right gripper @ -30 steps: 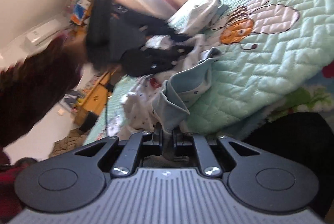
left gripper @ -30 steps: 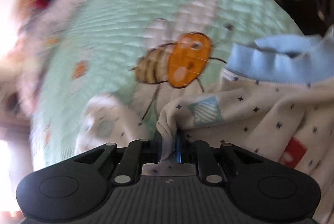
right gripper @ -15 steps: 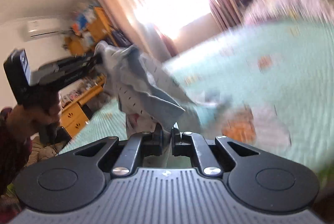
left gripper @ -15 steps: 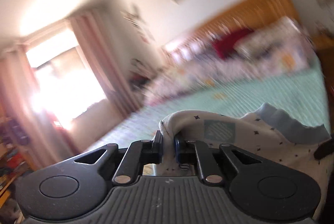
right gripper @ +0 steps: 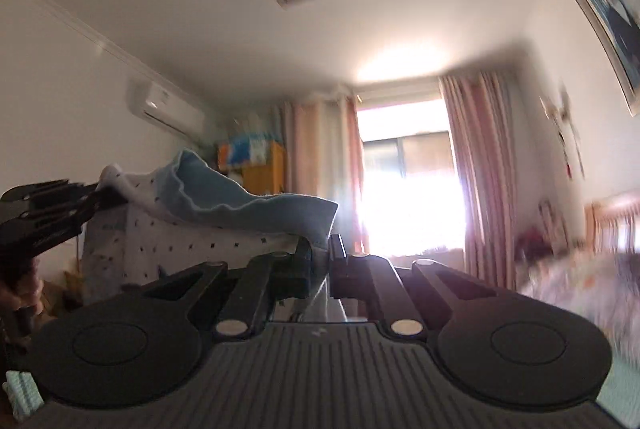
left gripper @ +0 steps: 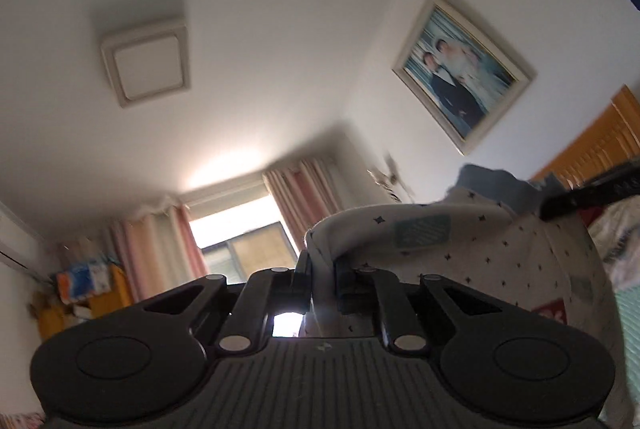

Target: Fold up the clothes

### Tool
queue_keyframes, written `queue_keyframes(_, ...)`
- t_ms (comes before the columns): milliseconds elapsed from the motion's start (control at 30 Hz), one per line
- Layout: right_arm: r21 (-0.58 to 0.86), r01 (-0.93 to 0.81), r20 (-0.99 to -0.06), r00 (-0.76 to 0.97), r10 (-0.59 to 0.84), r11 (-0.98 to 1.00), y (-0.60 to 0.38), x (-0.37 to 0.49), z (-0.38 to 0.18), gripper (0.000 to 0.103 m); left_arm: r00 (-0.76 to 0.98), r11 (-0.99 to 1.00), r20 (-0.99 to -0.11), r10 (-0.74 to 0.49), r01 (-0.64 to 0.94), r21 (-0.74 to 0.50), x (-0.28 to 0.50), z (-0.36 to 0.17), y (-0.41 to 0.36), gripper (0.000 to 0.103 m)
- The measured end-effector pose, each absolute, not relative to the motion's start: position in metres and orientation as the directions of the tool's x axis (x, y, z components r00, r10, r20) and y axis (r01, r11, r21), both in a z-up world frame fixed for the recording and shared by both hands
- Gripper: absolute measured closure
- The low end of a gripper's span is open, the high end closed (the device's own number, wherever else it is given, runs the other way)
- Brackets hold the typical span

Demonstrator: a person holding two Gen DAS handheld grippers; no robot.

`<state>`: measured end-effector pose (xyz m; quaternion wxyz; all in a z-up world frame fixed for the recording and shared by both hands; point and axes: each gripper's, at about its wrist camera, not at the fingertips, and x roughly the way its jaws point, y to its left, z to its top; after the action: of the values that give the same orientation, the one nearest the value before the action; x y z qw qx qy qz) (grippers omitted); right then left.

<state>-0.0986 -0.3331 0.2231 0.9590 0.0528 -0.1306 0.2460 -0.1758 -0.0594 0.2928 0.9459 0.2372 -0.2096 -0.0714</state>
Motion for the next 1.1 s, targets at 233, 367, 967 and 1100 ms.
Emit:
queue_keyframes(233,0.061,-0.515,0.192,0.847,0.496,0.855,-0.31,-0.05,0.223,0.094,0.977,0.89,0.114,-0.18,0.112,0.443,-0.11,0.252,-0.037,0.091)
queue_keyframes(367,0.115,-0.477,-0.008,0.876,0.481,0.871,-0.289,0.014,0.152,0.094,0.97,0.903,-0.195,-0.142,0.208,0.375,-0.026,0.173,-0.017,0.089)
queue_keyframes(967,0.482,-0.22,-0.462,0.759,0.459,0.848,-0.315,0.072,-0.072,0.057,0.738,0.994,-0.669,-0.091,0.029,-0.104,0.047,-0.037,0.087,0.047)
queue_keyframes(1100,0.426,-0.215,-0.499,0.754,0.427,0.879,-0.318,0.08,-0.081,0.055,0.753,0.982,-0.645,-0.128,0.004,-0.189,0.024,-0.039,0.087,0.041)
